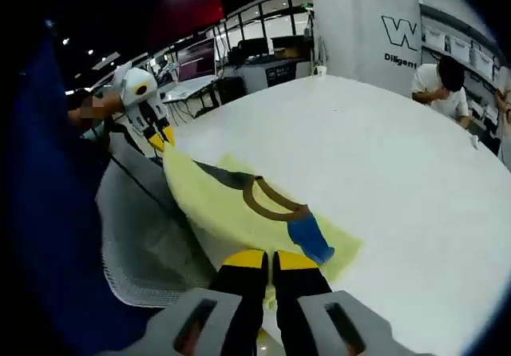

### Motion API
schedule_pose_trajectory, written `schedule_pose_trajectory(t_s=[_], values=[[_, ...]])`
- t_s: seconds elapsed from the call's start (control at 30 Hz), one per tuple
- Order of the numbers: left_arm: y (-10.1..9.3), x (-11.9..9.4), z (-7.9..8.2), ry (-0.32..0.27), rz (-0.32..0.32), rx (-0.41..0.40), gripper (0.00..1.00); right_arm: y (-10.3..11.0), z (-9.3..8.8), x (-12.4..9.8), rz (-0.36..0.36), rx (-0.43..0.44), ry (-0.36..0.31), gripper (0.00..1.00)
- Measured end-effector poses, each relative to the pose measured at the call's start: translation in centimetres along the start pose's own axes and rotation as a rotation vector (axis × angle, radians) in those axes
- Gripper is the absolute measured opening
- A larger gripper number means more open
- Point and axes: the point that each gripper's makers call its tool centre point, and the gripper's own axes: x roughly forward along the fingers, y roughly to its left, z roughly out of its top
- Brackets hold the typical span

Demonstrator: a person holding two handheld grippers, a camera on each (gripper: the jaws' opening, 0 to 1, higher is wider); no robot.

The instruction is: Fold the garment on the visible template until the final outline fits inside the template.

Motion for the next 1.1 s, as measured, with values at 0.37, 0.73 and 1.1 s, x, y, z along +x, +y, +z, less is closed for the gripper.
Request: schedule_pose_trajectory(t_s=[0.37, 0.73, 1.1], values=[[-4.8, -6.9, 4.0, -0.029, -0.231, -0.155, 0.01, 4.5, 4.0, -8.7, 0.194, 0.241, 0.007, 0.00], [2.1, -5.8, 5.6, -0.135, -0.163, -0.208, 0.01, -1.6, 7.2, -6.2, 0.042, 0.352, -0.032, 0.00], [15.7, 6.5, -0.2, -0.023, -0.034, -0.489, 0.02, -12.7, 6.2, 10.4, 0.129, 0.642, 0.078, 0.00]])
